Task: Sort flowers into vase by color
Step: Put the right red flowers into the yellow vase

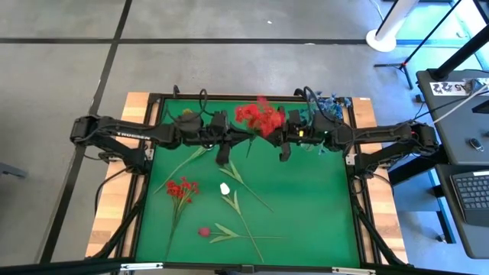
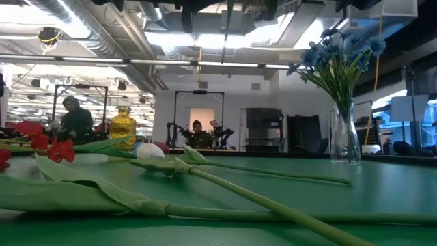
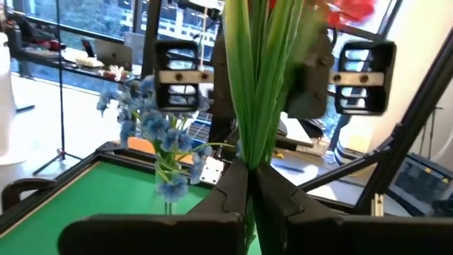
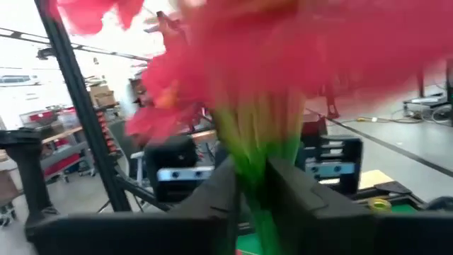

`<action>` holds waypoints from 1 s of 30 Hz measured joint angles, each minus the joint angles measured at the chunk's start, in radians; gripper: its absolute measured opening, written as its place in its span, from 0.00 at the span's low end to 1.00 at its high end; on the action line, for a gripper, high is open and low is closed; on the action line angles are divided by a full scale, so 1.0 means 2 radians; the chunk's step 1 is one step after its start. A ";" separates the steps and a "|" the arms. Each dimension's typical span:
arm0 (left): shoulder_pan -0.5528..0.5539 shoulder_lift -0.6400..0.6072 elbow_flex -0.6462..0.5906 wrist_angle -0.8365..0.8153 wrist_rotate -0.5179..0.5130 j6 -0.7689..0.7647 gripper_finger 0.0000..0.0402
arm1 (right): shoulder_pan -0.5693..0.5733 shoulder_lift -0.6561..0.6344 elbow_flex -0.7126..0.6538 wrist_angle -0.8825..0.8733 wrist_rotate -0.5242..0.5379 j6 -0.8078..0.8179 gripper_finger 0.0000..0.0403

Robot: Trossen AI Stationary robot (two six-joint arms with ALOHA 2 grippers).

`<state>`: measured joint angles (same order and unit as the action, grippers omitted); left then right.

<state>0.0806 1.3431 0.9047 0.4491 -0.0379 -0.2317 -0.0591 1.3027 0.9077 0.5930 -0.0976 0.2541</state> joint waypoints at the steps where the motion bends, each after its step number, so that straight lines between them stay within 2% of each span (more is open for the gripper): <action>1: 0.000 -0.001 0.000 0.002 -0.001 0.000 0.01 | 0.000 0.000 0.000 0.000 0.000 -0.001 0.22; 9: 0.000 -0.021 0.001 -0.020 -0.013 0.010 0.00 | 0.000 -0.006 0.000 -0.006 -0.008 -0.013 0.65; 14: 0.000 -0.076 0.001 -0.082 -0.074 0.044 0.00 | 0.000 -0.038 0.000 -0.029 -0.023 -0.026 0.83; 18: 0.000 -0.135 0.001 -0.134 -0.133 0.072 0.00 | 0.000 -0.072 0.000 -0.041 -0.032 -0.039 0.88; 25: 0.009 -0.212 0.001 -0.256 -0.244 0.109 0.00 | 0.000 -0.130 0.000 -0.089 -0.040 -0.066 0.89; 28: 0.027 -0.229 -0.001 -0.296 -0.267 0.107 0.00 | 0.000 -0.151 0.000 -0.127 -0.040 -0.073 0.89; 30: 0.041 -0.239 -0.012 -0.292 -0.270 0.106 0.00 | 0.000 -0.161 0.000 -0.147 -0.040 -0.087 0.89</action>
<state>0.1617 0.8646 0.8814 -0.1342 -0.5775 -0.0197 -0.0586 0.9815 0.9073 0.2990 -0.1776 0.0810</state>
